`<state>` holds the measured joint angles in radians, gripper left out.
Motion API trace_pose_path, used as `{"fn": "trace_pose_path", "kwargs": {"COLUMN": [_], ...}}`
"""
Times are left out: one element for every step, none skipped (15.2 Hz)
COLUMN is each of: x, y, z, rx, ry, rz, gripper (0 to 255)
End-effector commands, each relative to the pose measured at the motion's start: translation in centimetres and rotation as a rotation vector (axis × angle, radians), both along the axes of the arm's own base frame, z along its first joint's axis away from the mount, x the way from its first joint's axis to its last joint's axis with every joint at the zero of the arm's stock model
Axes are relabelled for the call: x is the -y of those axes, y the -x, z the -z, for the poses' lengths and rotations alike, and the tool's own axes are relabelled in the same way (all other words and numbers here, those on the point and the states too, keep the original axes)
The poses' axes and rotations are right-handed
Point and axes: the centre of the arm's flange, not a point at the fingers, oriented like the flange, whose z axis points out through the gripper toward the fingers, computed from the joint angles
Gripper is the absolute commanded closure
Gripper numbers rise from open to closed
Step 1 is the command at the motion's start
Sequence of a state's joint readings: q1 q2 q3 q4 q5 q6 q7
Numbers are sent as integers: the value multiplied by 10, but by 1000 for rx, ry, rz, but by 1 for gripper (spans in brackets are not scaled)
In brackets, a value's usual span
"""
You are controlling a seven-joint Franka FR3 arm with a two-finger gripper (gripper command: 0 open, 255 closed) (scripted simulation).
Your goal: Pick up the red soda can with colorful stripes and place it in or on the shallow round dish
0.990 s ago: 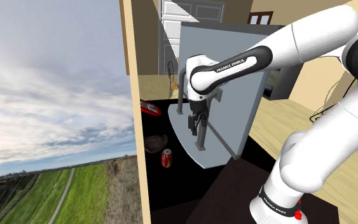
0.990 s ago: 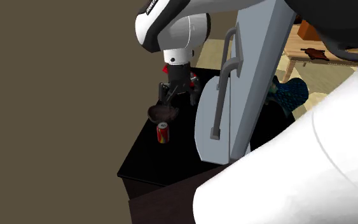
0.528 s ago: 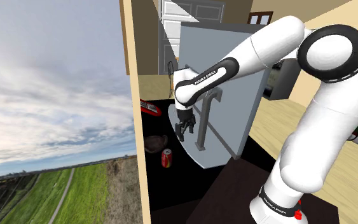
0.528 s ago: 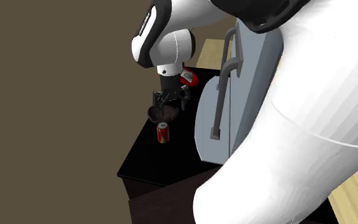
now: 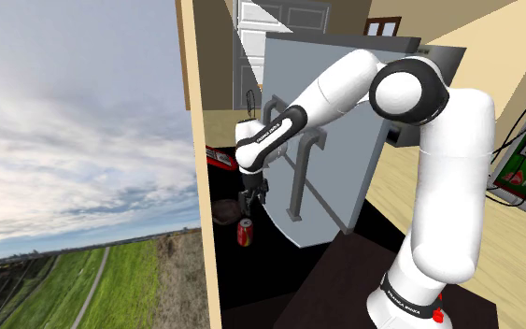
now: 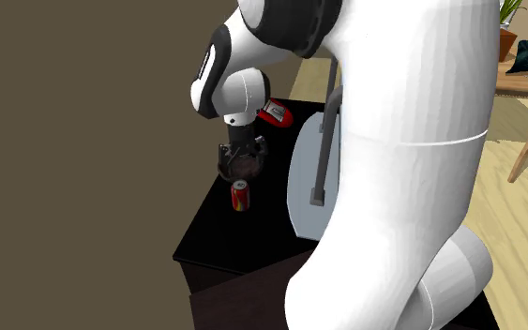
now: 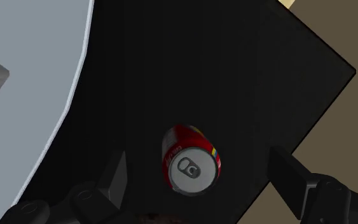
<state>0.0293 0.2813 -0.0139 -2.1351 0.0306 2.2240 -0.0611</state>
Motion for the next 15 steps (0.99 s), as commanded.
{"fn": "trace_pose_path", "kwargs": {"x": [-2,-3,-4,-5,-6,-7,-7,-7,-7,-7,-7,-7,-8,-8,-8], "y": [-17,-26,-35,-44,-53,-61,-60,-59,-58,-57,-56,-55,-54,-53,-53], "z": [22,32,41,51,60,68,73,79,84,89,94,99,104,107,107], "rx": [2,3,4,5,6,7,7,7,7,7,7,7,7,7,7], "ry": [0,0,-1,-1,-1,-1,-1,-1,-1,-1,-1,-1,-1,-1,-1], "rz": [2,3,3,4,5,5,5,5,5,5,5,5,5,5,5], "gripper": [0,0,0,0,0,0,0,0,0,0,0,0,0,0,0]}}
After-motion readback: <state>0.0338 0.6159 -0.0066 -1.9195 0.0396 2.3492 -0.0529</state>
